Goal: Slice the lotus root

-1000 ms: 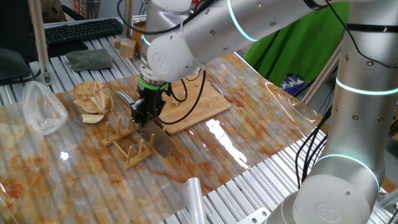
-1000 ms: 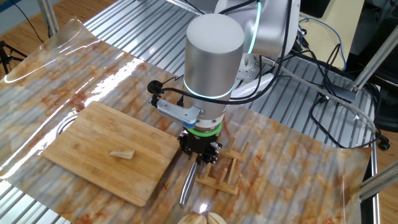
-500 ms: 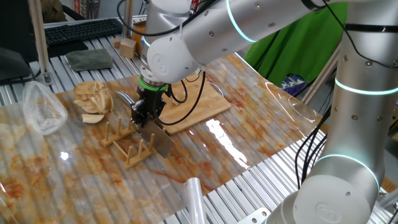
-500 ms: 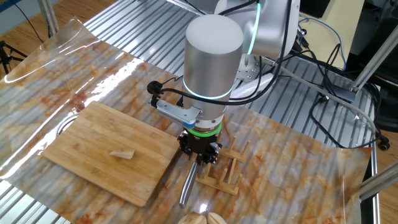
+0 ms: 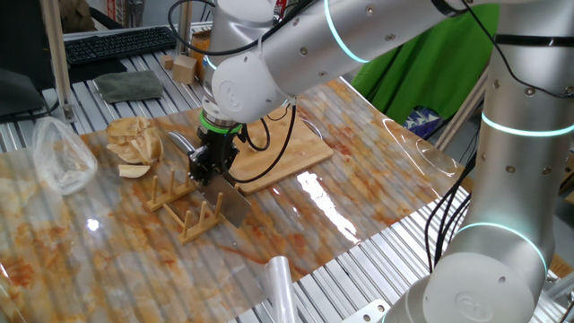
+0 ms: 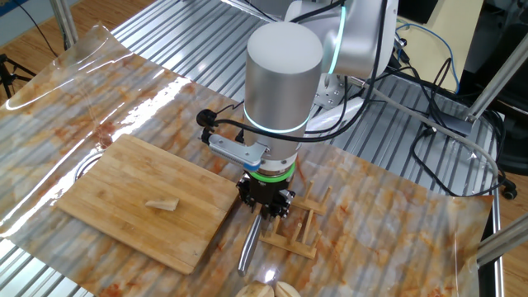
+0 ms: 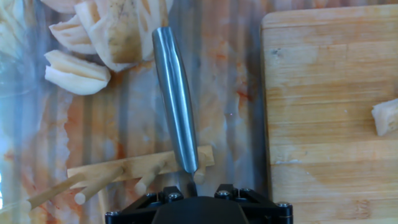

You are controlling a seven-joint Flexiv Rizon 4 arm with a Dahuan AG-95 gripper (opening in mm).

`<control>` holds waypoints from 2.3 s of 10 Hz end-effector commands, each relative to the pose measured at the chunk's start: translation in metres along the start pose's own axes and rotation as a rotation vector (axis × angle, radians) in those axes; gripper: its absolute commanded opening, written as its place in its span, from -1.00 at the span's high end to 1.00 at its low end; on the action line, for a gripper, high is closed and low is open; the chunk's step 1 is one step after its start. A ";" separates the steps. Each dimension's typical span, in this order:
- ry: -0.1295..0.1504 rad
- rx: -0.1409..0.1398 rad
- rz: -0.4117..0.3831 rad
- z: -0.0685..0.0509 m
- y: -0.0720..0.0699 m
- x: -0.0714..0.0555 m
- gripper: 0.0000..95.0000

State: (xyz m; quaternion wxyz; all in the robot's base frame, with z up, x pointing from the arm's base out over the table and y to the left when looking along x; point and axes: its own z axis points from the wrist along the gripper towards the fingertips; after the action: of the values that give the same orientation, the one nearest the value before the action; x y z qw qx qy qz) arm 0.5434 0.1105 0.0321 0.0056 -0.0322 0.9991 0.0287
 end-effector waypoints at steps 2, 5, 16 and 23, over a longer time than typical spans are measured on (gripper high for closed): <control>-0.002 0.001 0.004 0.004 0.001 -0.001 0.20; -0.006 0.003 0.006 0.004 0.002 -0.002 0.20; -0.014 -0.037 0.030 0.003 0.005 -0.001 1.00; -0.026 -0.010 0.056 0.000 0.010 -0.001 1.00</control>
State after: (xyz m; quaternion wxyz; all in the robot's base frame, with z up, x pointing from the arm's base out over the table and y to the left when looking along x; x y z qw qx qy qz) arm 0.5432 0.1212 0.0325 0.0131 -0.0041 0.9993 0.0338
